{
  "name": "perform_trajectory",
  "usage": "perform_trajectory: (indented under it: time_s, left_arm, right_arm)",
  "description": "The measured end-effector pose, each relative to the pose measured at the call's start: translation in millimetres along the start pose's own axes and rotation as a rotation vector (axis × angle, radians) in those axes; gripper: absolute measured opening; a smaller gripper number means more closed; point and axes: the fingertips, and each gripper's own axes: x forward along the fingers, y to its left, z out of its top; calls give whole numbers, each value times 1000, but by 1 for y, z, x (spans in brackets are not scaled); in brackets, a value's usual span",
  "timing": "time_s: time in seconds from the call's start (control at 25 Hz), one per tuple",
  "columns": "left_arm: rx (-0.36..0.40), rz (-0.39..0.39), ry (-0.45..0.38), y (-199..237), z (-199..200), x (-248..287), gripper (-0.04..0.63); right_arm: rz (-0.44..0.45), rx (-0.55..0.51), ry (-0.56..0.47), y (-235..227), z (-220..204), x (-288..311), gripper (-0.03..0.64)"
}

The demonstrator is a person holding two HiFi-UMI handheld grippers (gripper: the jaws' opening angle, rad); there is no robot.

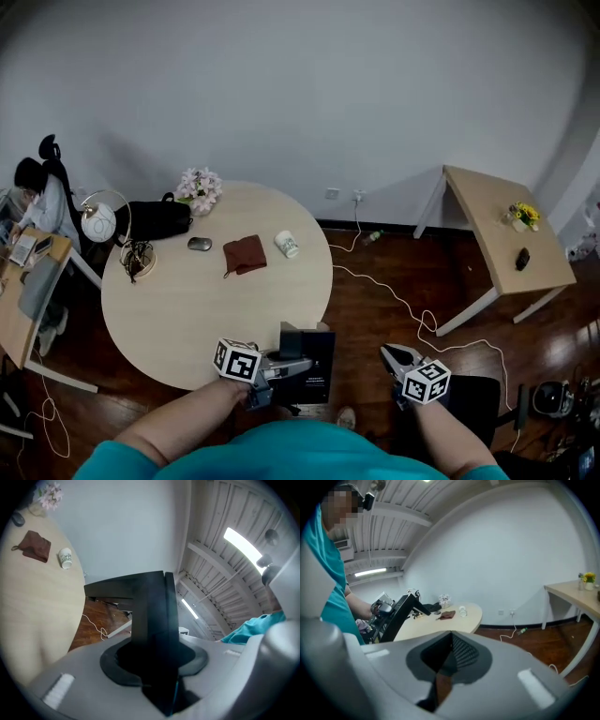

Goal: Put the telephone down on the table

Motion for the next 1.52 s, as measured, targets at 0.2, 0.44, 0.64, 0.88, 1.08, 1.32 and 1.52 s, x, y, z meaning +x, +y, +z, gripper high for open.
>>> perform_trajectory:
  time_s: [0.2,0.44,0.64,0.88,1.08,1.32,1.52]
  left_arm:
    - [-5,15,-30,-8,-21,-63,170]
    - [-20,71,-136,-8,-38,-120,170]
    - [-32,178,-206,2,-54,-165,170]
    - [-54,225,-250,11,-73,-213,170]
    - [-58,182,-250,29,-62,-272,170]
    - [-9,182,-148,61,-23,-359,170]
    - [-3,195,-126,91,6,-402,169]
  right_arm:
    - [36,-12,11,78,-7,1,2]
    - [80,-67,-7,105,0,2,2]
    - [173,-95,8,126,-12,9,2]
    - [227,-150,36,154,-15,30,2]
    - [197,-152,49,191,-11,85,2]
    - [140,-81,42,245,0,162,2]
    - [132,-71,40,269,14,207,2]
